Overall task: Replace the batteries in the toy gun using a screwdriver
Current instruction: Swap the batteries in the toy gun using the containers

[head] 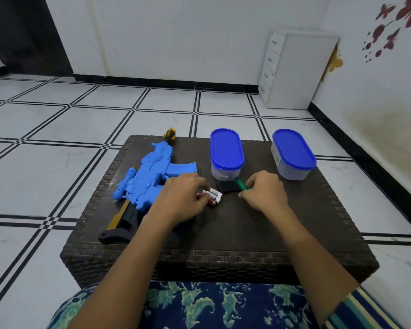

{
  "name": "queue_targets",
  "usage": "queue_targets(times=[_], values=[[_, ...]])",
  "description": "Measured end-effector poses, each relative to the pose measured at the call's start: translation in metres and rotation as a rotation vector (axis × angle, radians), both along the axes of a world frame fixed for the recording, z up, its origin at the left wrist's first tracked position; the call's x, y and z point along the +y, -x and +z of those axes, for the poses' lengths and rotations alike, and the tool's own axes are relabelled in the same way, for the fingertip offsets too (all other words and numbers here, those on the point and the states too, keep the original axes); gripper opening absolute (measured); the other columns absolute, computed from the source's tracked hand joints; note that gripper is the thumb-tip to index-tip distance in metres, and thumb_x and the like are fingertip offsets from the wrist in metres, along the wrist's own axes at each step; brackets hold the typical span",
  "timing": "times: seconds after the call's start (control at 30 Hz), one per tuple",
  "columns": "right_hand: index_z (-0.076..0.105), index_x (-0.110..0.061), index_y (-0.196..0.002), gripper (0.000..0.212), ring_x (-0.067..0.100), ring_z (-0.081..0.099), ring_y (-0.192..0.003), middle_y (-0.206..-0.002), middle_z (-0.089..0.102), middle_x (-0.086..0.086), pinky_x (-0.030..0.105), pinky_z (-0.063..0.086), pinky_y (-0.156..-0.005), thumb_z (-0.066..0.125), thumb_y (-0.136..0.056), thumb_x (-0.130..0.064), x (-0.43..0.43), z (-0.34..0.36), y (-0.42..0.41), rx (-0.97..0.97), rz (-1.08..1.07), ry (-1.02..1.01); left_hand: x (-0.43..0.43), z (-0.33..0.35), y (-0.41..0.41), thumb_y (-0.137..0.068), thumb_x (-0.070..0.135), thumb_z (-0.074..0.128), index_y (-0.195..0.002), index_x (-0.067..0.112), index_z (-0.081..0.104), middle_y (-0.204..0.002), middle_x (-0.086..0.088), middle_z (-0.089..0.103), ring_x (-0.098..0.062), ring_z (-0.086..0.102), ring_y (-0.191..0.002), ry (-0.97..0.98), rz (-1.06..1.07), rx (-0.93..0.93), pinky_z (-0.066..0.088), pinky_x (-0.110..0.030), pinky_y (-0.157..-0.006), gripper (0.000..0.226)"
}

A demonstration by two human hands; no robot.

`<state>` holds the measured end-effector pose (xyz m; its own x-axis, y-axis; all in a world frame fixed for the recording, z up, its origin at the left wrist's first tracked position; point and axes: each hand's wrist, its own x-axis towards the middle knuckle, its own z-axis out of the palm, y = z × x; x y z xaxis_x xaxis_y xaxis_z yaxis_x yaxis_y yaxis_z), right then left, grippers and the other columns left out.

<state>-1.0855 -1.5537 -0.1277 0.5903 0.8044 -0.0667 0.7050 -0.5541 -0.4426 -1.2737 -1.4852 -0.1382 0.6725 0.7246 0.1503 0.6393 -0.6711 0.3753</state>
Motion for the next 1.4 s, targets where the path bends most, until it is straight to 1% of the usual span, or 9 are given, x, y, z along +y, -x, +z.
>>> queue_targets(times=[0.23,0.4,0.5,0.63,0.77,0.93,1.13,1.27,1.4], values=[[0.063,-0.018,-0.098,0.030,0.022,0.063,-0.092,-0.101,0.065,0.003,0.038,0.057,-0.080,0.079,-0.078,-0.034,-0.010,-0.013,-0.012,0.033,0.013,0.063,-0.006,-0.002,-0.029,-0.089,0.036,0.059,-0.108,0.024,0.066,-0.105,0.006,0.061,-0.015,0.056,-0.102,0.010,-0.052,0.055,0.049,-0.039,-0.085,0.024],[0.064,-0.017,-0.089,0.039,0.018,0.063,-0.081,-0.087,0.066,0.001,0.029,0.048,-0.061,0.081,-0.073,-0.047,-0.016,-0.012,-0.020,0.108,0.036,0.046,-0.006,-0.006,-0.044,-0.088,0.037,0.058,-0.111,0.029,0.065,-0.114,0.007,0.061,-0.015,0.055,-0.107,0.010,-0.073,0.144,0.049,-0.041,-0.090,0.025],[0.066,-0.016,-0.081,0.038,0.016,0.063,-0.076,-0.080,0.067,0.000,0.026,0.042,-0.057,0.080,-0.073,-0.050,-0.023,-0.011,-0.031,0.131,-0.023,-0.029,-0.007,-0.008,-0.051,-0.089,0.038,0.058,-0.113,0.029,0.064,-0.115,0.007,0.061,-0.013,0.055,-0.108,-0.014,-0.074,0.156,0.050,-0.039,-0.090,0.026],[0.056,-0.016,-0.088,0.039,0.017,0.057,-0.083,-0.090,0.060,-0.001,0.024,0.036,-0.056,0.082,-0.074,-0.043,-0.035,-0.008,-0.052,0.093,-0.190,-0.259,-0.011,-0.008,-0.058,-0.089,0.034,0.059,-0.112,0.028,0.066,-0.112,0.009,0.064,-0.011,0.057,-0.101,-0.041,-0.088,0.075,0.052,-0.037,-0.085,0.024],[0.052,-0.013,-0.109,0.061,0.020,0.052,-0.102,-0.109,0.053,0.004,0.028,0.049,-0.080,0.090,-0.065,-0.031,-0.042,-0.017,-0.088,0.063,-0.279,-0.528,-0.017,-0.003,-0.076,-0.087,0.025,0.061,-0.101,0.026,0.070,-0.094,0.012,0.066,-0.007,0.061,-0.087,-0.021,-0.118,-0.133,0.054,-0.037,-0.076,0.017],[0.040,-0.014,-0.141,0.098,0.026,0.047,-0.129,-0.139,0.051,0.006,0.042,0.046,-0.104,0.090,-0.061,-0.040,-0.039,-0.040,-0.127,0.207,-0.260,-0.461,-0.014,0.023,-0.134,-0.091,0.015,0.057,-0.107,0.017,0.069,-0.104,0.003,0.070,-0.011,0.063,-0.091,-0.037,-0.234,-0.209,0.053,-0.031,-0.083,0.021],[0.050,-0.028,-0.128,0.072,0.023,0.051,-0.119,-0.119,0.061,-0.001,0.039,0.036,-0.099,0.082,-0.066,-0.048,-0.028,-0.051,-0.151,0.164,-0.135,-0.365,0.005,0.025,-0.238,-0.097,0.028,0.050,-0.141,0.008,0.044,-0.143,-0.010,0.048,-0.026,0.047,-0.128,0.158,-0.190,-0.052,0.037,-0.033,-0.102,0.048],[0.052,-0.031,-0.127,0.067,0.017,0.055,-0.115,-0.118,0.063,-0.007,0.036,0.035,-0.094,0.081,-0.068,-0.046,-0.030,-0.057,-0.157,0.165,-0.063,-0.386,0.012,0.008,-0.262,-0.091,0.044,0.053,-0.098,0.006,0.059,-0.092,-0.007,0.060,-0.026,0.057,-0.086,0.036,-0.076,-0.068,0.044,-0.032,-0.071,0.039],[0.061,-0.031,-0.115,0.058,0.012,0.061,-0.105,-0.106,0.067,-0.016,0.042,0.041,-0.096,0.083,-0.064,-0.044,-0.037,-0.059,-0.158,0.217,-0.008,-0.429,0.003,0.005,-0.256,-0.077,0.069,0.055,-0.066,0.014,0.045,-0.062,0.000,0.045,-0.018,0.047,-0.059,-0.100,0.043,-0.079,0.034,-0.029,-0.052,0.057]])
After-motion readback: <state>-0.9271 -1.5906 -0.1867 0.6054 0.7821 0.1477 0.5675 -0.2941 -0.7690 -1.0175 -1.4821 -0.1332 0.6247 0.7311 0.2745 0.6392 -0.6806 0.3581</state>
